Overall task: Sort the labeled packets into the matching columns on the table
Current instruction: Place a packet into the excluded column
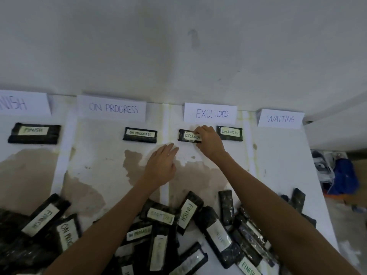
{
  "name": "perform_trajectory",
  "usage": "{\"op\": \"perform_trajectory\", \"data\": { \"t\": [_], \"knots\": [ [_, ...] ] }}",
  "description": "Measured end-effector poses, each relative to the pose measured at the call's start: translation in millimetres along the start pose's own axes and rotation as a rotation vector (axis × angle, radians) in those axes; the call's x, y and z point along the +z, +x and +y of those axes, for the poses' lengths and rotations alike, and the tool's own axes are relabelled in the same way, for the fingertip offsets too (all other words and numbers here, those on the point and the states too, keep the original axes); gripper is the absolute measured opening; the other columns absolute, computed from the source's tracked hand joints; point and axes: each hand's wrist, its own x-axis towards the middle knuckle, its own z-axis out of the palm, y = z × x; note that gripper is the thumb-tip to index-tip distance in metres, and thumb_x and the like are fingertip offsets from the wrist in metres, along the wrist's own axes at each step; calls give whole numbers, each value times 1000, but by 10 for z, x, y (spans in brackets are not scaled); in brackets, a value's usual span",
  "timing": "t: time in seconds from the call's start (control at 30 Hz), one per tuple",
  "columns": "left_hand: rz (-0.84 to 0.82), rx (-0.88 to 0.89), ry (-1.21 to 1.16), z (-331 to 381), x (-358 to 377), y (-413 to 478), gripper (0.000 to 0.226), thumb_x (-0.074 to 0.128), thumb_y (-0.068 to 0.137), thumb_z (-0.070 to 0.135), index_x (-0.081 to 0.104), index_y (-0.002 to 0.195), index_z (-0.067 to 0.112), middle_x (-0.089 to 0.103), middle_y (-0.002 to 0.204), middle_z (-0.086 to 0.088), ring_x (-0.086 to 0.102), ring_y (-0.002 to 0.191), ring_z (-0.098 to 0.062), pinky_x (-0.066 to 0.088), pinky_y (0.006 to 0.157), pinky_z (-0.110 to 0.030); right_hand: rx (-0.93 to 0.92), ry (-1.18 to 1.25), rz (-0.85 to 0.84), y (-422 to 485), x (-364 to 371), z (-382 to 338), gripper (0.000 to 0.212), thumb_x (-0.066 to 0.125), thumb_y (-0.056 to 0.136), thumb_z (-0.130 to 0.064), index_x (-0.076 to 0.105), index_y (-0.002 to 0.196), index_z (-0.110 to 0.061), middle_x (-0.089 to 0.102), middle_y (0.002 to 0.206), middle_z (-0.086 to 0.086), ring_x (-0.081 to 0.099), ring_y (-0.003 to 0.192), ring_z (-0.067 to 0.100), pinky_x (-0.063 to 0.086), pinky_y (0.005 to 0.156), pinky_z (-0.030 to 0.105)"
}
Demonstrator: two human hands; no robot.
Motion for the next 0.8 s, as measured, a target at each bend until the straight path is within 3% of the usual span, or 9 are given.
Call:
{"op": "perform_trajectory", "data": {
  "t": [0.23,0.37,0.5,0.67,0.8],
  "knots": [
    [15,-18,42,67,167,270,59,53,75,8,44,133,2,46,137,-21,43,125,-39,44,96,-52,-48,88,-27,155,82,301,43,74,73,-5,60,114,-4,60,117,14,53,103,33,45,87,43],
    [55,-30,20,39,117,197,56,37,82,19,42,136,6,43,141,-18,40,128,-35,39,101,-49,-162,87,43,56,100,289,44,78,66,-5,64,107,-2,63,112,18,59,95,38,48,80,44],
    [49,-65,-31,-77,36,-145,52,40,81,25,50,128,7,53,129,-15,51,114,-34,47,92,-47,-244,202,111,-245,184,-24,32,71,77,-13,64,106,-2,64,106,17,60,98,35,48,82,40],
    [-7,-15,30,-285,-79,-720,44,38,79,23,60,112,5,62,101,-15,59,83,-33,54,67,-41,-287,282,32,-664,340,-500,28,63,83,-11,61,110,-5,61,109,15,59,96,34,50,80,42],
    [-9,-126,91,-431,-110,-1231,46,55,72,25,60,115,9,62,106,-13,58,87,-34,53,68,-40,-278,305,-73,-946,451,-853,30,59,87,-13,60,117,-6,60,118,14,56,108,31,45,90,40]
  ]
}}
